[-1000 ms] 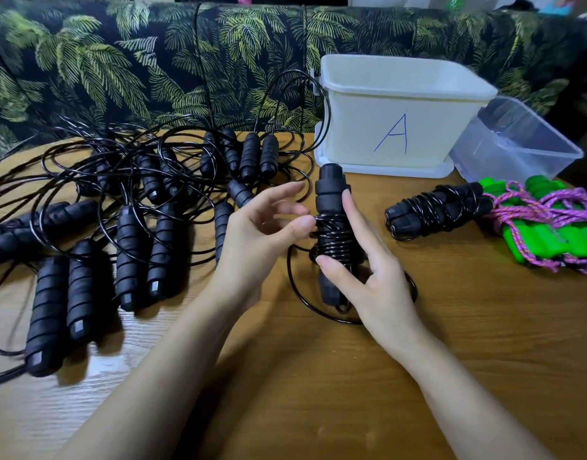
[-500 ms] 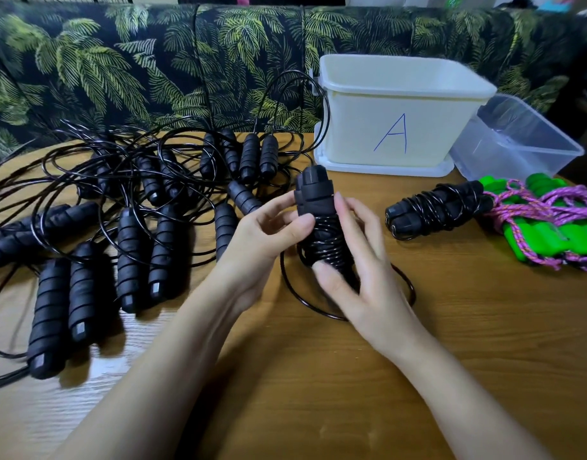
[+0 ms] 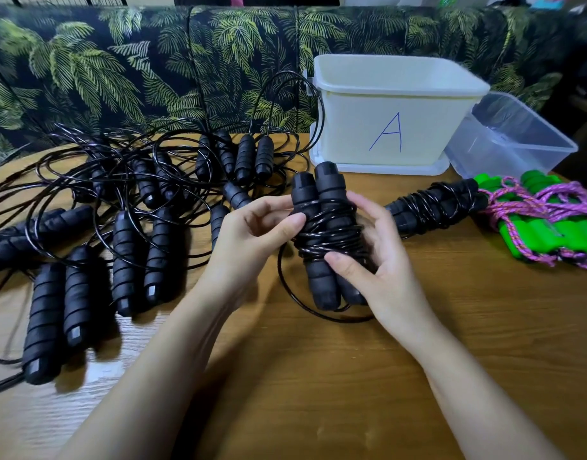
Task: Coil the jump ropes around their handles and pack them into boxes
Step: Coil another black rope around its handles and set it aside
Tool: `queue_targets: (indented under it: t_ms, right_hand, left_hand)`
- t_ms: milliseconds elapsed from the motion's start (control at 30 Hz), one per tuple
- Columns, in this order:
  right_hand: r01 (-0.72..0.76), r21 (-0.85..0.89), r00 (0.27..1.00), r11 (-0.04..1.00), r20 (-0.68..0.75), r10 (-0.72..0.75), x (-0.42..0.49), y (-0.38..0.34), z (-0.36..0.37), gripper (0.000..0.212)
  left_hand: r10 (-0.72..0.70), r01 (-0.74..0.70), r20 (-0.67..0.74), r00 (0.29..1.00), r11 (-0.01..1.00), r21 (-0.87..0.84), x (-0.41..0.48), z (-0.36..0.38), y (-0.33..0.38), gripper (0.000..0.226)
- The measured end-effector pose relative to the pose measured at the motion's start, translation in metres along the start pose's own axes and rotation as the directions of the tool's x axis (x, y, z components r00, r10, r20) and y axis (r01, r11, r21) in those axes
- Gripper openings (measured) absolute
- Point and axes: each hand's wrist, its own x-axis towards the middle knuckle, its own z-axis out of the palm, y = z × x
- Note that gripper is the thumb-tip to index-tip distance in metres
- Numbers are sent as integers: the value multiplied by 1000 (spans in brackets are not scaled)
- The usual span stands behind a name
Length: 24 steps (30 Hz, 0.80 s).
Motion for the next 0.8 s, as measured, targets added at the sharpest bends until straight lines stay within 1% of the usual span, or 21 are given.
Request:
queue_targets:
  t_ms: [67,133,233,300,367,433,500,567,633,700,800]
  right_hand:
    - [0,3,1000,1000,-8,0,0,1,-1,62]
    - [44,-141,998,989,-42,-51,1,4,-1,61]
    - [128,-354,985,926,-60,-159,1,10,2,60]
    - [176,-469,973,865,-52,-226,0,11,5,53]
    - [190,-551,965,813,-46,-257,-2,11,7,49]
    - [177,-614,962,769,-56,-266,-3,11,6,49]
    - [154,-694,962,703,-59,-268,-4,10,5,49]
    - [128,-752,970,646,-40,-239,-4,9,6,50]
    - [86,-794,986,601,-19,-166,-5,9,10,56]
    - [44,-828,997,559,1,-76,-6,9,12,71]
    - [22,-872,1000,489,9,-30,-6,10,13,98]
  left_hand:
    - [23,-23,-46,999,1000,0,0,2,1,27]
    - [32,-33,-88,996,999,-6,0,4,1,28]
    - [31,-32,-118,993,999,-7,0,6,1,29]
    - [34,-34,-112,993,999,0,-1,6,0,29]
    - [39,-38,-97,995,999,12,-2,6,0,30]
    - [43,-41,-71,997,999,27,-2,5,1,35]
    - [44,-43,-37,998,999,33,-3,5,1,42]
    - [50,-50,-7,999,998,48,-4,6,0,50]
    - [65,-68,38,997,994,86,-4,6,0,55]
    - [86,-100,85,993,979,180,-4,6,-1,60]
    - [107,-146,147,983,947,287,-3,3,-4,66]
